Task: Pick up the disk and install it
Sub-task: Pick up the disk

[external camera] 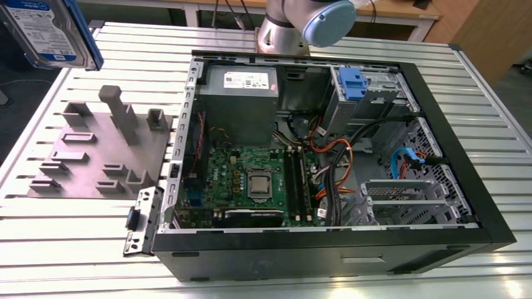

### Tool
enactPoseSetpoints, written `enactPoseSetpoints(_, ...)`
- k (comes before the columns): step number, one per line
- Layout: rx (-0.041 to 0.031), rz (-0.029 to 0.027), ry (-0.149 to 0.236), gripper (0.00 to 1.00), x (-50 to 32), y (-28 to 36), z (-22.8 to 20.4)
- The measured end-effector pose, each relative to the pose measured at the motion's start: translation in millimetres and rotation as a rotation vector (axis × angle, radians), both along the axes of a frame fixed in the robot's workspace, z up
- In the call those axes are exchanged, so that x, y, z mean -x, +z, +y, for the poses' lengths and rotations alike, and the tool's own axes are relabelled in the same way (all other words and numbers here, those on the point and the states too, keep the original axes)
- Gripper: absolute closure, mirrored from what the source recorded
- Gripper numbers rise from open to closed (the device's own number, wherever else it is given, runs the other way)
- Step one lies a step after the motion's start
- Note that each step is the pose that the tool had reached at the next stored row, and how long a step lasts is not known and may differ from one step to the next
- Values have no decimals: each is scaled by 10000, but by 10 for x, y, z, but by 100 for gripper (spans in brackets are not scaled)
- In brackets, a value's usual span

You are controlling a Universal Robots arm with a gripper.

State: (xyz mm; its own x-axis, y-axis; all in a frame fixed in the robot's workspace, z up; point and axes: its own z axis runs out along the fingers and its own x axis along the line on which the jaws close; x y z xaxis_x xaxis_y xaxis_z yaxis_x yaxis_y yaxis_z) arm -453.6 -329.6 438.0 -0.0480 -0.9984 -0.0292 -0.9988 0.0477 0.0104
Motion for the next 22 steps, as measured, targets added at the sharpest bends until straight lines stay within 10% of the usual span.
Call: enactPoseSetpoints(22,0,0,0,64,0,169,0)
